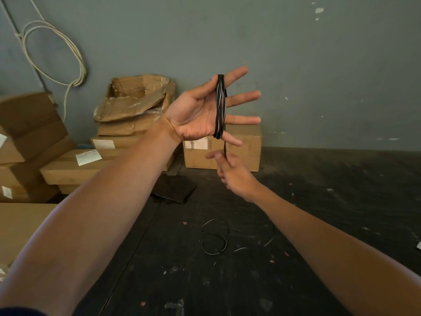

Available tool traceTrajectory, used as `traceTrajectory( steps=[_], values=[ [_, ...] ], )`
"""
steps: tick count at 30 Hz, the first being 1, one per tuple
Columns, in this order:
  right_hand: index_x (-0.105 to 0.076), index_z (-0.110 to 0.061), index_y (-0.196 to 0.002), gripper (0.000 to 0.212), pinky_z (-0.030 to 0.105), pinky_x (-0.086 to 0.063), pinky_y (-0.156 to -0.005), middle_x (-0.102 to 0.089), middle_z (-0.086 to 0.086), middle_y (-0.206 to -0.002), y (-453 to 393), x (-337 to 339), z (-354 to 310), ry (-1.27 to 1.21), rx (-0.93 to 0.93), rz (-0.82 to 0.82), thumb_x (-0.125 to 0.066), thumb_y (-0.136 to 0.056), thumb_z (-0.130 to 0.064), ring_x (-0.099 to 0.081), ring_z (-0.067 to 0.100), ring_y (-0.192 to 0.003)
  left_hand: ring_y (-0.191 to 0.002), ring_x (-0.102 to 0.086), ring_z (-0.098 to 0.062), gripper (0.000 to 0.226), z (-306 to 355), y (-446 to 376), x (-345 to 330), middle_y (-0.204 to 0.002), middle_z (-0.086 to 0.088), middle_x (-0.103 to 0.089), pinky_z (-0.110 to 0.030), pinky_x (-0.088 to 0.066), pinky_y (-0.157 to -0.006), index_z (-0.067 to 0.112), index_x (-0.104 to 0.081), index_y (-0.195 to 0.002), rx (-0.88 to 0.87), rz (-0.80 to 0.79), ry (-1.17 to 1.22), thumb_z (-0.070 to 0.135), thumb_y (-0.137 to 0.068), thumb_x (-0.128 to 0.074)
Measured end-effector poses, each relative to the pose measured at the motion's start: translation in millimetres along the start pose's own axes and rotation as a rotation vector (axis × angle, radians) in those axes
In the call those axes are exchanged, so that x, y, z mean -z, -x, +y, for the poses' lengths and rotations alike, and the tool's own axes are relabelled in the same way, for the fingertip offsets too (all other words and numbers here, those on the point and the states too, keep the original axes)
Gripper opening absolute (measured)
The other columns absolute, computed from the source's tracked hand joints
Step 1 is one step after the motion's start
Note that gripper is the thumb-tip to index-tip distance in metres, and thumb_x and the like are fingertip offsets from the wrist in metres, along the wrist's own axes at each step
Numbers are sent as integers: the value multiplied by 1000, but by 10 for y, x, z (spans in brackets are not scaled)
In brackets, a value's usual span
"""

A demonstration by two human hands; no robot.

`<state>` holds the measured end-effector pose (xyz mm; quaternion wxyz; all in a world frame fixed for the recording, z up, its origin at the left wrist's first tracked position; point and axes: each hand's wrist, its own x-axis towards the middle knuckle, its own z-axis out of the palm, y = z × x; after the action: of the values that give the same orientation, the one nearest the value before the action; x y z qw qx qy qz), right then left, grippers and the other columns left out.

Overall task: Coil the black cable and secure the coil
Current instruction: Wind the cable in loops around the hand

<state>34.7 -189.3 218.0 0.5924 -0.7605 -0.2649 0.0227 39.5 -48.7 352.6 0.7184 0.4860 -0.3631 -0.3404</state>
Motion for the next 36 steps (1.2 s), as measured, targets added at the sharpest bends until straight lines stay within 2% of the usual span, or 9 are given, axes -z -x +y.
traceTrajectory(
  steps=[8,13,16,19,24,27,31,34,36],
  values=[
    [-58,-23,-114,31,20,-37,-62,-46,-10,-72,265,-13,-108,282,-18,-281,-32,-105,-37,-46,1,-63,-140,-31,-53,49,-201,90,235,-155,-13,-40,-81,-26,-96,38,-27,-152,-42,221,73,47,-104,-24],
    [-67,-19,-96,28,15,-37,-60,-54,-13,-75,316,154,-306,441,74,-322,-42,-103,-30,-51,-9,-62,-134,-42,-52,49,-358,194,392,-153,-12,-43,-84,-28,-93,41,-31,-151,-74,419,105,50,-104,-25],
    [-68,-20,-88,28,16,-37,-60,-60,-12,-76,280,263,-417,528,125,-301,-46,-101,-30,-54,-10,-64,-133,-44,-52,48,-476,204,431,-152,-11,-46,-83,-26,-94,41,-33,-150,-120,478,151,51,-104,-25],
    [-64,-27,-84,29,8,-37,-56,-58,-17,-76,266,310,-472,565,110,-332,-43,-102,-32,-54,-18,-65,-132,-44,-53,47,-519,163,415,-150,-12,-48,-84,-25,-93,40,-35,-149,-217,510,242,50,-104,-26],
    [-55,-20,-102,28,20,-42,-39,-48,-1,-69,321,290,-317,512,-143,-449,-31,-105,-34,-46,7,-45,-132,-43,-55,48,-481,97,362,-150,-15,-48,-87,-27,-89,36,-36,-149,-324,510,333,50,-104,-28],
    [-51,-16,-115,28,25,-46,-40,-45,0,-63,336,305,-302,407,-261,-531,-31,-106,-33,-45,9,-44,-133,-43,-54,47,-494,64,331,-151,-13,-47,-87,-24,-93,38,-37,-147,-289,516,311,50,-103,-27],
    [-55,-15,-113,22,27,-52,-41,-47,-1,-58,323,374,-479,370,-257,-568,-38,-104,-24,-52,12,-44,-128,-50,-50,46,-583,66,333,-149,-9,-49,-84,-20,-96,42,-36,-148,-150,608,160,51,-103,-25],
    [-60,-11,-111,17,26,-54,-44,-50,-3,-52,275,527,-659,441,-197,-508,-49,-101,-20,-55,11,-43,-125,-54,-47,47,-676,116,369,-150,-10,-49,-75,-32,-96,42,-35,-149,-57,632,86,51,-104,-23],
    [-63,-8,-113,22,29,-58,-54,-55,-5,-47,246,638,-757,496,-147,-461,-56,-98,-23,-59,11,-45,-119,-60,-44,47,-725,162,403,-144,-8,-55,-72,-38,-97,44,-35,-149,-41,640,56,51,-104,-21]
  ],
)
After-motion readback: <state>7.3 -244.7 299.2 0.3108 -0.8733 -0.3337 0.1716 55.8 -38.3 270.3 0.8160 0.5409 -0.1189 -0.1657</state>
